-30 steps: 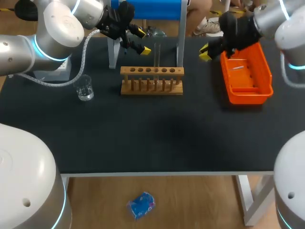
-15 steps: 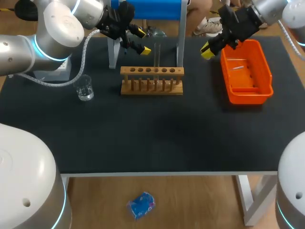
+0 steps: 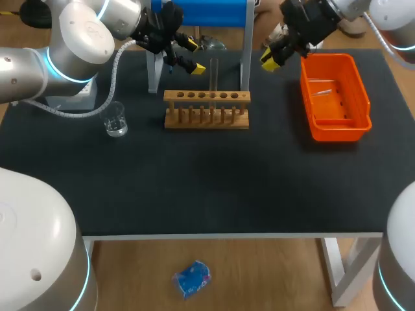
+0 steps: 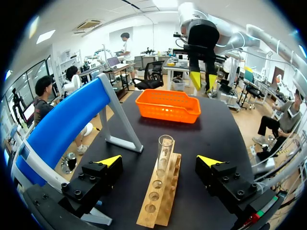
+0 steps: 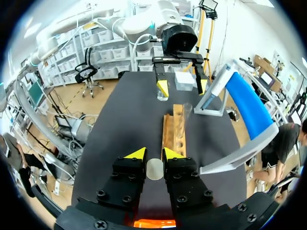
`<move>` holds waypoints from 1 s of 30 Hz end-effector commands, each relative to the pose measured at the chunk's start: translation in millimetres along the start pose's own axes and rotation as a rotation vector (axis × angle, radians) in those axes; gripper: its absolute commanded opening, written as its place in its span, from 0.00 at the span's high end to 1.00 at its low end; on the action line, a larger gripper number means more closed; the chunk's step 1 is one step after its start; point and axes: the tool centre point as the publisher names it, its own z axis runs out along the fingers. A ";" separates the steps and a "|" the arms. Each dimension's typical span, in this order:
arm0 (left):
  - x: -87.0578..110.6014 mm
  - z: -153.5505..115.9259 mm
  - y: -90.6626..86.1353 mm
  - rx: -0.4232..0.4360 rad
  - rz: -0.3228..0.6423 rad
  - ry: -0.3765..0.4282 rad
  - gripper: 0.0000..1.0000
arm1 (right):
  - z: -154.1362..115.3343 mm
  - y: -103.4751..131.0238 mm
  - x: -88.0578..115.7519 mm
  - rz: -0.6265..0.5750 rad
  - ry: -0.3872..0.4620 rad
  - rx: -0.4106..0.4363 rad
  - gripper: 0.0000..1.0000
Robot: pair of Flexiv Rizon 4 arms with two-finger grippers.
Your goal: Invert the test tube, pick up the pipette, mount the tip to pipette, aspirate from beaker and dispense into the tube, eject the tip, return the pipette, and cap with the stopper.
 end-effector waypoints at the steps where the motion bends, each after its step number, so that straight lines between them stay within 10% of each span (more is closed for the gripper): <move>1: -0.8 -0.3 -0.8 -0.004 -0.002 0.004 0.00 | 11.2 5.3 -7.5 -0.016 -0.010 -0.023 1.00; 16: -0.8 -0.3 -0.8 -0.004 -0.002 0.004 0.00 | 41.3 67.2 -69.7 -0.125 -0.033 -0.090 1.00; 30: -0.8 -0.3 -0.8 -0.004 -0.002 0.004 0.00 | 41.3 67.2 -69.7 -0.125 -0.033 -0.090 1.00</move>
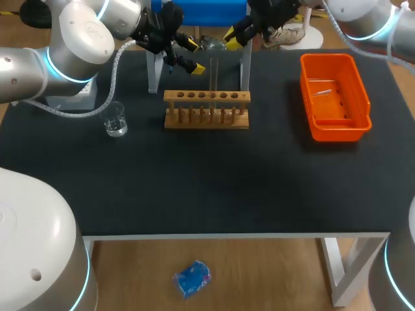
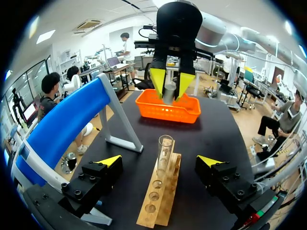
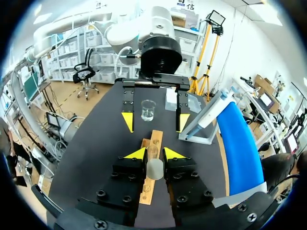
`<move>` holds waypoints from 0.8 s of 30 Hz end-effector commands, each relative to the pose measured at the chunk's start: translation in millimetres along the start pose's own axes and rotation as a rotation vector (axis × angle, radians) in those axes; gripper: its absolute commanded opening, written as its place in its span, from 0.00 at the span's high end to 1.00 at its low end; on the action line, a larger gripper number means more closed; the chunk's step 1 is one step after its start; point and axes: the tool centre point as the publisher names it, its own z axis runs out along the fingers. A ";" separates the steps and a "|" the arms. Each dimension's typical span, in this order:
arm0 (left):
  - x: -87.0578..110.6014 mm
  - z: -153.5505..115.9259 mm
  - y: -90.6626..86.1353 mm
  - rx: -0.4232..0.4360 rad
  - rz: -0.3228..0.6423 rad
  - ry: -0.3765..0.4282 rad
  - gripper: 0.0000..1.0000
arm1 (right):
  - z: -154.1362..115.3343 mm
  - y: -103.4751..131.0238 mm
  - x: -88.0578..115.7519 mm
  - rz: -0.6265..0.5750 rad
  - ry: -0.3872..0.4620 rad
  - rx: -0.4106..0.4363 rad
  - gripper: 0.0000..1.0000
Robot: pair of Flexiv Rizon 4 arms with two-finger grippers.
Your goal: Invert the test tube, pick up the pipette, mount the tip to pipette, aspirate from beaker and dispense into the tube, eject the tip, return the pipette, and cap with the stopper.
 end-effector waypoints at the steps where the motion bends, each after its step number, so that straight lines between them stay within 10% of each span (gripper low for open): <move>1: -0.9 -0.3 -0.8 -0.004 -0.002 0.004 0.00 | -1.0 0.2 -0.6 0.000 0.003 0.002 1.00; 24: -0.9 -0.3 -0.8 -0.004 -0.002 0.004 0.00 | 49.2 18.9 -15.8 -0.044 0.047 -0.024 1.00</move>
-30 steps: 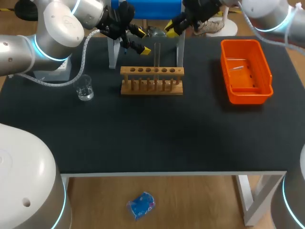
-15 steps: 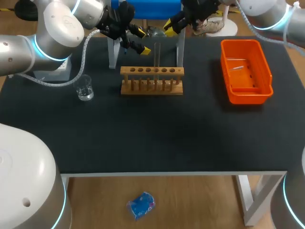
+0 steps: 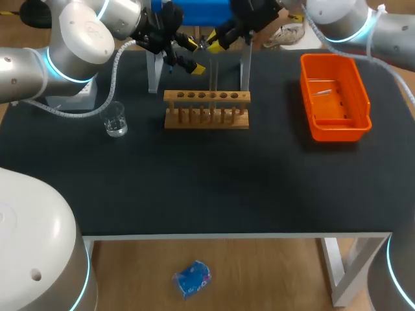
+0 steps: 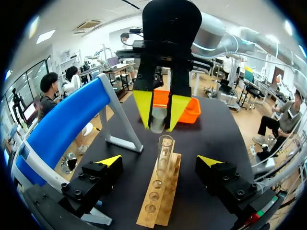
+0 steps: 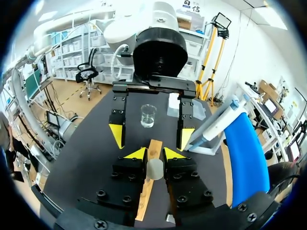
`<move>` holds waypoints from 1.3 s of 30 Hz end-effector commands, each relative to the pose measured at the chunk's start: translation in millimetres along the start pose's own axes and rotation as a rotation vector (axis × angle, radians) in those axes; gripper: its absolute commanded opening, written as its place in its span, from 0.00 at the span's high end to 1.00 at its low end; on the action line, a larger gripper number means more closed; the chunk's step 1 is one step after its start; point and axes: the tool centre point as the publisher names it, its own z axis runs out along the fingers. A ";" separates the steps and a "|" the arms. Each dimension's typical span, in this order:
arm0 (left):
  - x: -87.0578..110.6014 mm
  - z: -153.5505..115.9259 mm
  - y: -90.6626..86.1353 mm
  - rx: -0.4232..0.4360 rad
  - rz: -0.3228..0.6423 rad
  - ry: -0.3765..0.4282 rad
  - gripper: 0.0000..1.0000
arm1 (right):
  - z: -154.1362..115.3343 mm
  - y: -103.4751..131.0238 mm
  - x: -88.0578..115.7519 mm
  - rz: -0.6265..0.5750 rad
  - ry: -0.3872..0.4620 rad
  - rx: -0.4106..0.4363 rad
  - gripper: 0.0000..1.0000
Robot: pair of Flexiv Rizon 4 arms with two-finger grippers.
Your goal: Invert the test tube, pick up the pipette, mount the tip to pipette, aspirate from beaker and dispense into the tube, eject the tip, return the pipette, and cap with the stopper.
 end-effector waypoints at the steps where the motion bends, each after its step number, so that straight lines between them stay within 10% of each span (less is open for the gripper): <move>1: -0.8 -0.3 -0.8 -0.004 -0.002 0.004 0.00 | 6.6 0.8 -6.4 -0.003 0.015 0.002 1.00; 39: -0.8 -0.3 -0.8 -0.004 -0.002 0.004 0.00 | 21.6 -11.0 -8.0 0.023 0.049 0.025 1.00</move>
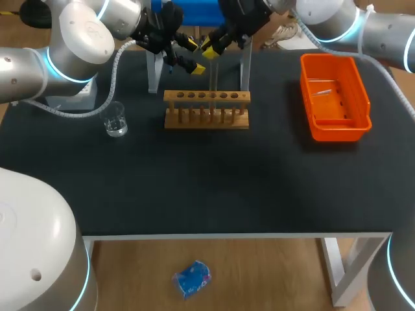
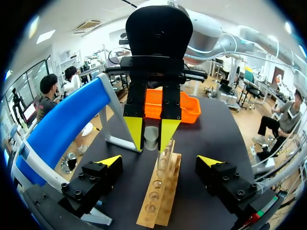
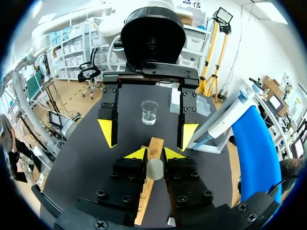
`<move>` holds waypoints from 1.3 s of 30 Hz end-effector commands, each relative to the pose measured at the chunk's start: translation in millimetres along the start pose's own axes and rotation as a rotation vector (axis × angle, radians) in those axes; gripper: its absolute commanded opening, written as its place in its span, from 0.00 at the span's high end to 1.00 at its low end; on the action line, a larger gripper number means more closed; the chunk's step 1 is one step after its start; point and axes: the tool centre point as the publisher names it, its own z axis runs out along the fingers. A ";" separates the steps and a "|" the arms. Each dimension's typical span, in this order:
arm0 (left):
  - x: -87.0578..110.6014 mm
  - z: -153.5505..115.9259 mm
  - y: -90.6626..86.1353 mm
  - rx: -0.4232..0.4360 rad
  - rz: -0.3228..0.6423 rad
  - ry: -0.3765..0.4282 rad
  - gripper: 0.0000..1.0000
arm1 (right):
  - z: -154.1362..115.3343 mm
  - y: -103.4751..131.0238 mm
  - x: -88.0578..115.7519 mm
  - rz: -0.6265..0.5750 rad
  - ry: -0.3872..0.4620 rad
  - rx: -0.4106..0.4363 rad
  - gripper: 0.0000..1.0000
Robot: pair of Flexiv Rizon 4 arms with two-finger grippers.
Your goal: Invert the test tube, pick up the pipette, mount the tip to pipette, aspirate from beaker and dispense into the tube, eject the tip, return the pipette, and cap with the stopper.
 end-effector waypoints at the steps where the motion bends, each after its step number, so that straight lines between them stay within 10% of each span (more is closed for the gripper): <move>1: -0.9 -0.4 -0.8 -0.004 -0.002 0.004 0.00 | -0.1 -0.2 -3.0 0.002 0.009 0.005 1.00; 39: -0.9 -0.4 -0.8 -0.004 -0.002 0.004 0.00 | -5.1 3.7 16.6 0.010 0.012 0.002 1.00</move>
